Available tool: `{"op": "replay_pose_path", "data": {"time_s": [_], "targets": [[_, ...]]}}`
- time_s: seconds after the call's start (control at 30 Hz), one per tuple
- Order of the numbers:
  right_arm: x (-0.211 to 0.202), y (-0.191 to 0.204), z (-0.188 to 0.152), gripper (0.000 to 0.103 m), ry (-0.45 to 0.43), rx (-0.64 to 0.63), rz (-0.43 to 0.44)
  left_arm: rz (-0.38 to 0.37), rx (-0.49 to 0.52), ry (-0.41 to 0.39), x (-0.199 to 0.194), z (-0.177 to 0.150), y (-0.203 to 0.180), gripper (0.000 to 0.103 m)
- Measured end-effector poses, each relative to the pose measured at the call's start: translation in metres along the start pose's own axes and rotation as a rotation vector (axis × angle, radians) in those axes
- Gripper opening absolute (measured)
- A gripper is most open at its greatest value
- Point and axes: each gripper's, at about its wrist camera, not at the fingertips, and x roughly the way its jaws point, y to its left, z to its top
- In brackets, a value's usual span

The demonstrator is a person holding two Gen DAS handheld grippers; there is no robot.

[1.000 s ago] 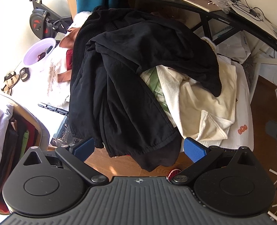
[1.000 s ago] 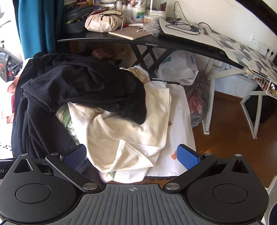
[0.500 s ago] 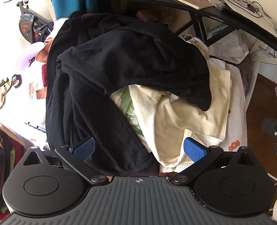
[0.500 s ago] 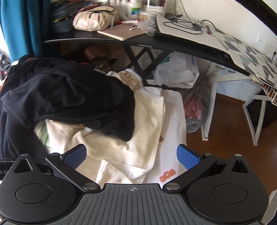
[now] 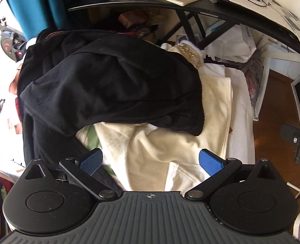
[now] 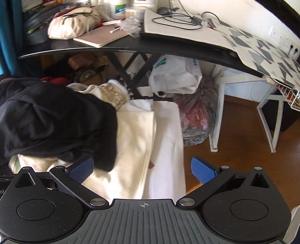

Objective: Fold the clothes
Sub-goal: 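Move both tools down toward the black garment on the pile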

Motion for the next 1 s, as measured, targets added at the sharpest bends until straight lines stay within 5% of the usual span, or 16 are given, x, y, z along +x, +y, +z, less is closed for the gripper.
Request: {"op": "replay_pose_path", "data": {"time_s": [0.57,0.83,1.0], "targets": [[0.025,-0.028,0.019,0.102,0.049,0.179,-0.102,-0.065,0.154,0.0,0.019,0.042,-0.019,0.103],[0.052,0.026,0.026,0.102,0.122,0.226,-0.135,-0.116,0.078,-0.055,0.023,0.056,0.069,0.103],[0.072,0.083,0.029,0.102,0.119,0.155,-0.102,0.01,-0.058,-0.085,0.038,0.063,0.166,0.103]]}}
